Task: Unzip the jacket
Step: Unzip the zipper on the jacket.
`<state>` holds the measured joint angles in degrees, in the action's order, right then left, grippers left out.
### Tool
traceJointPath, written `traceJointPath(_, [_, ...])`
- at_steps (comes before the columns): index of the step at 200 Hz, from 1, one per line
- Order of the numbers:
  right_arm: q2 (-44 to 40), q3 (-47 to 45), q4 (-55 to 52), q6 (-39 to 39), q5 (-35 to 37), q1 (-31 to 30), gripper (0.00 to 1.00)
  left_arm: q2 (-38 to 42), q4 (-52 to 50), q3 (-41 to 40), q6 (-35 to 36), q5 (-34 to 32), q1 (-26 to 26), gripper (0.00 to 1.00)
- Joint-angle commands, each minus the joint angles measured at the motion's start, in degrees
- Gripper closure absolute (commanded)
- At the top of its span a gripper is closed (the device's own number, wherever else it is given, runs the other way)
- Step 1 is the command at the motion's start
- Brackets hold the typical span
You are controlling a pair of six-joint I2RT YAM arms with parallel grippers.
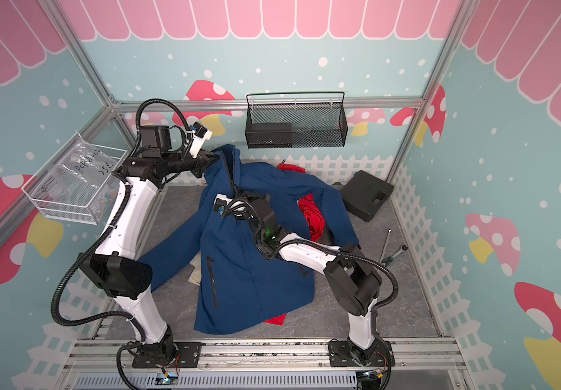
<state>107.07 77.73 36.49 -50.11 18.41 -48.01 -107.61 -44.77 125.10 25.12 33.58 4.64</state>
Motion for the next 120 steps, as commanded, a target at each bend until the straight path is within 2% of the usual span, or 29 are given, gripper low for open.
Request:
traceJointPath(1, [-1.29, -1.32, -8.36, -1.28, -0.64, -1.12, 1.0, 1.36, 8.35, 3.34, -1.83, -2.56, -0.25, 1.0])
traceJointPath(8, [-1.48, -1.2, -9.37, -1.15, -0.95, -1.12, 1.0, 1.38, 8.47, 3.47, -4.33, -2.56, -0.25, 1.0])
traceJointPath(35, [-2.33, -1.14, -12.92, -0.66, -1.51, -1.3, 1.0, 1.59, 9.35, 3.51, -5.81, -3.15, -0.25, 1.0])
traceJointPath(120, [-5.88, -3.36, -20.88, 2.52, -2.37, -1.39, 1.0, 0.66, 9.79, 5.75, -6.93, -5.34, -0.07, 1.0])
